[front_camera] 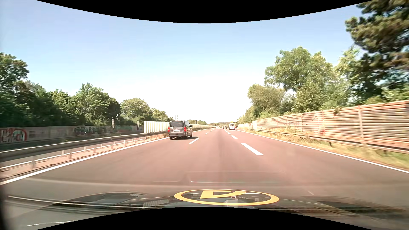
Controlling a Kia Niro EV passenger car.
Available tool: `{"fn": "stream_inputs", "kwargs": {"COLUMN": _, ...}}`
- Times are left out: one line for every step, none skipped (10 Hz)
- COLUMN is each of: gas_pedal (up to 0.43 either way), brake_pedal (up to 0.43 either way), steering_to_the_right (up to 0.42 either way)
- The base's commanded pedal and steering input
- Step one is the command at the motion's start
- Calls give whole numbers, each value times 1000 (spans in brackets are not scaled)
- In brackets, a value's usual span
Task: Follow the waypoints while adhering to traffic rules and regulations
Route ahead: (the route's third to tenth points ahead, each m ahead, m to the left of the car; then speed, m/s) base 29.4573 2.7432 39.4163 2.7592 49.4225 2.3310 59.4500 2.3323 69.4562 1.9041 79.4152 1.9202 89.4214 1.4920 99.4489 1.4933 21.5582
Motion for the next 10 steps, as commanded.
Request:
{"fn": "stream_inputs", "kwargs": {"gas_pedal": 260, "brake_pedal": 0, "steering_to_the_right": 3}}
{"fn": "stream_inputs", "kwargs": {"gas_pedal": 260, "brake_pedal": 0, "steering_to_the_right": 3}}
{"fn": "stream_inputs", "kwargs": {"gas_pedal": 260, "brake_pedal": 0, "steering_to_the_right": 3}}
{"fn": "stream_inputs", "kwargs": {"gas_pedal": 248, "brake_pedal": 0, "steering_to_the_right": 3}}
{"fn": "stream_inputs", "kwargs": {"gas_pedal": 248, "brake_pedal": 0, "steering_to_the_right": 2}}
{"fn": "stream_inputs", "kwargs": {"gas_pedal": 248, "brake_pedal": 0, "steering_to_the_right": 1}}
{"fn": "stream_inputs", "kwargs": {"gas_pedal": 248, "brake_pedal": 0, "steering_to_the_right": 1}}
{"fn": "stream_inputs", "kwargs": {"gas_pedal": 248, "brake_pedal": 0, "steering_to_the_right": 1}}
{"fn": "stream_inputs", "kwargs": {"gas_pedal": 240, "brake_pedal": 0, "steering_to_the_right": 1}}
{"fn": "stream_inputs", "kwargs": {"gas_pedal": 228, "brake_pedal": 0, "steering_to_the_right": 1}}
